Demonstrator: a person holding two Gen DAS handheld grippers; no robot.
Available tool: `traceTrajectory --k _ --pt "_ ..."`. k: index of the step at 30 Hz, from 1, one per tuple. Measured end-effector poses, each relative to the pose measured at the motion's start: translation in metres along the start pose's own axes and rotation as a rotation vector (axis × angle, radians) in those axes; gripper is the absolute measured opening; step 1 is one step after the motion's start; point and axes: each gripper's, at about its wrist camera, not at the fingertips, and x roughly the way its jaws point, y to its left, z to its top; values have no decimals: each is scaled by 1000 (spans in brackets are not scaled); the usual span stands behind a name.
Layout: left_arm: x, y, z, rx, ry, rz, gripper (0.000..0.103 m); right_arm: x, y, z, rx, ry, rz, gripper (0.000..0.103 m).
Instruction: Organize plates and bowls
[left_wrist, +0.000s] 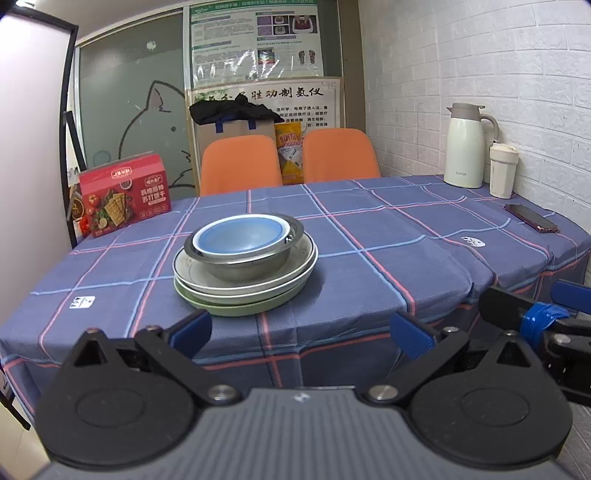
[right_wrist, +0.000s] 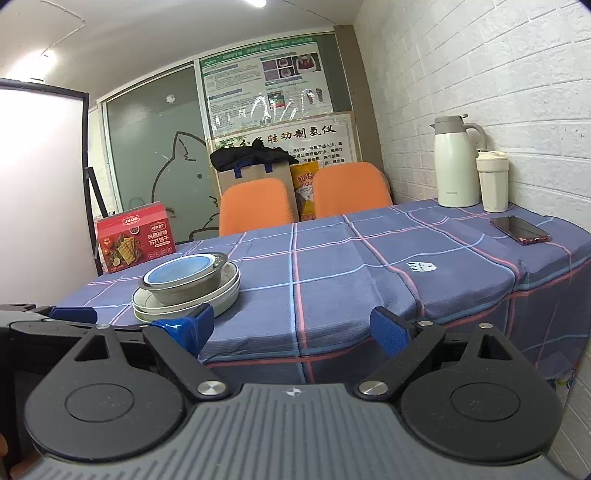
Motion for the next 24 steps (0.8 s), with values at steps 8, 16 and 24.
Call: traceTrajectory --k 8,16,24 --pt "1 0 -1 -1 10 0 102 0 1 1 -3 2 10 79" --pt "-3 9 12 -17 -20 8 102 0 10 14 -26 -28 -69 79" --pt "-12 20 19 -50 -87 -24 102 1 2 12 -10 -26 -99 79"
